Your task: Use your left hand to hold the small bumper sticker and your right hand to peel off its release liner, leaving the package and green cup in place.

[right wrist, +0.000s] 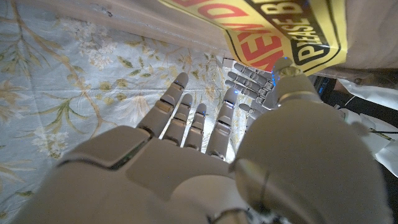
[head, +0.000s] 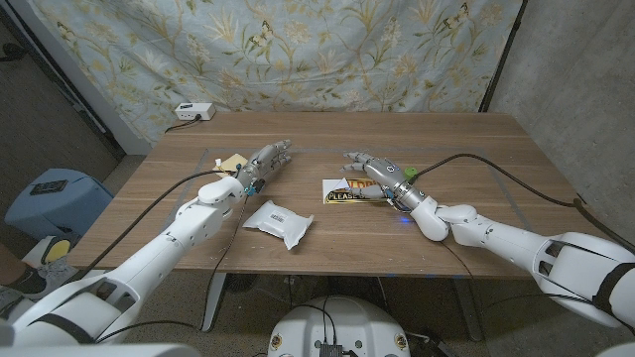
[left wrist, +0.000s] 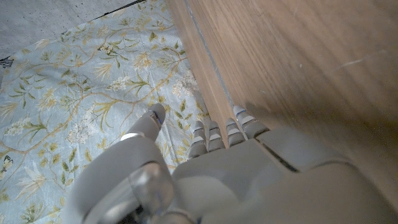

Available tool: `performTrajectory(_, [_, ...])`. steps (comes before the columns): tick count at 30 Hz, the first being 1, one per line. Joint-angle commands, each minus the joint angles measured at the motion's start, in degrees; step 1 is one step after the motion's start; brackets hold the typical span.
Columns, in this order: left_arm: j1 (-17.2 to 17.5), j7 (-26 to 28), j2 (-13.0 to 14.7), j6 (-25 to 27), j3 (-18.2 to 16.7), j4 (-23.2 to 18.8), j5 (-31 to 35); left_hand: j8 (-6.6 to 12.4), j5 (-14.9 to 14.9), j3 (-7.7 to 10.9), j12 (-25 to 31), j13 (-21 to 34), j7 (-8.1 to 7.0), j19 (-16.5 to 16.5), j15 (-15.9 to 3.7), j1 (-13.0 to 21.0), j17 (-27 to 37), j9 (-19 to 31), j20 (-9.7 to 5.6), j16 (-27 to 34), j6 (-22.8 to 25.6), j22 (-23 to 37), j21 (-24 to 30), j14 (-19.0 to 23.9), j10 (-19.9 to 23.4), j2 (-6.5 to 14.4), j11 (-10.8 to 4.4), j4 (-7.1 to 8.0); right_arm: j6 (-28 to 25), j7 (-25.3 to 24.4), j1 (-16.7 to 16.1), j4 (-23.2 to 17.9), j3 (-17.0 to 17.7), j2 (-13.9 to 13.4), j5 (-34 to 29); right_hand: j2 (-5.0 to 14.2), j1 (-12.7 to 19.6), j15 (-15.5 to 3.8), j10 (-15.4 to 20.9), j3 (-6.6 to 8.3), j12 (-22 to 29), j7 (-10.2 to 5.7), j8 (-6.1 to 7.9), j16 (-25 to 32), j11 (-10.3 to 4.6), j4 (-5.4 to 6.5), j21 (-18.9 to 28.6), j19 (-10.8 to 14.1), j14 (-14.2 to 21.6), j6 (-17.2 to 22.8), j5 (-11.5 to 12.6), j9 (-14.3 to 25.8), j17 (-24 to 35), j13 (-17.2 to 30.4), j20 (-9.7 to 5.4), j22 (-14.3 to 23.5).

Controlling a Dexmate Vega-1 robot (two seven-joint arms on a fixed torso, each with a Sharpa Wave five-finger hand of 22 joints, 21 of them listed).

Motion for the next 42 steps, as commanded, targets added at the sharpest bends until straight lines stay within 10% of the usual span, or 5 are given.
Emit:
performTrajectory(1, [-0.41, -0.56, -1.12, -1.10, 0.11, 1.79, -0.35, 0.08, 0.20, -0.12, -0.16, 0.33, -0.01, 0.24, 0.28, 0.67, 0.28, 0.08, -0.06, 0.36, -0.17, 0.17, -0.10, 0.17, -0.34, -0.13, 0.23, 0.09, -0.10, 0.79, 0.05, -1.75, 0.19, -0.58, -0.87, 0.41, 0.11, -4.44, 1.62, 0.51, 0.75, -0.30, 0.90, 0.43, -0.29, 0.20, 0.11, 0.29, 0.88, 2.12, 0.66, 0.22, 0.26, 0.33, 0.10, 0.09])
performTrajectory(42, [1.08, -0.80, -0.47, -1.03, -0.35, 0.80, -1.14, 0.16, 0.24, -0.55, -0.11, 0.37, -0.01, 0.34, 0.20, 0.99, 0.28, 0.09, -0.04, 0.41, -0.08, 0.18, -0.09, 0.42, -0.31, -0.01, 0.25, 0.22, 3.00, -3.18, 4.37, 3.44, -3.64, 2.48, -3.24, 0.83, 1.07, -5.43, 8.16, 1.32, 2.31, -1.15, 5.85, 1.30, -1.30, -0.07, 0.56, 2.86, 4.85, 14.75, 1.29, 0.74, 0.67, 0.58, 0.10, 0.09])
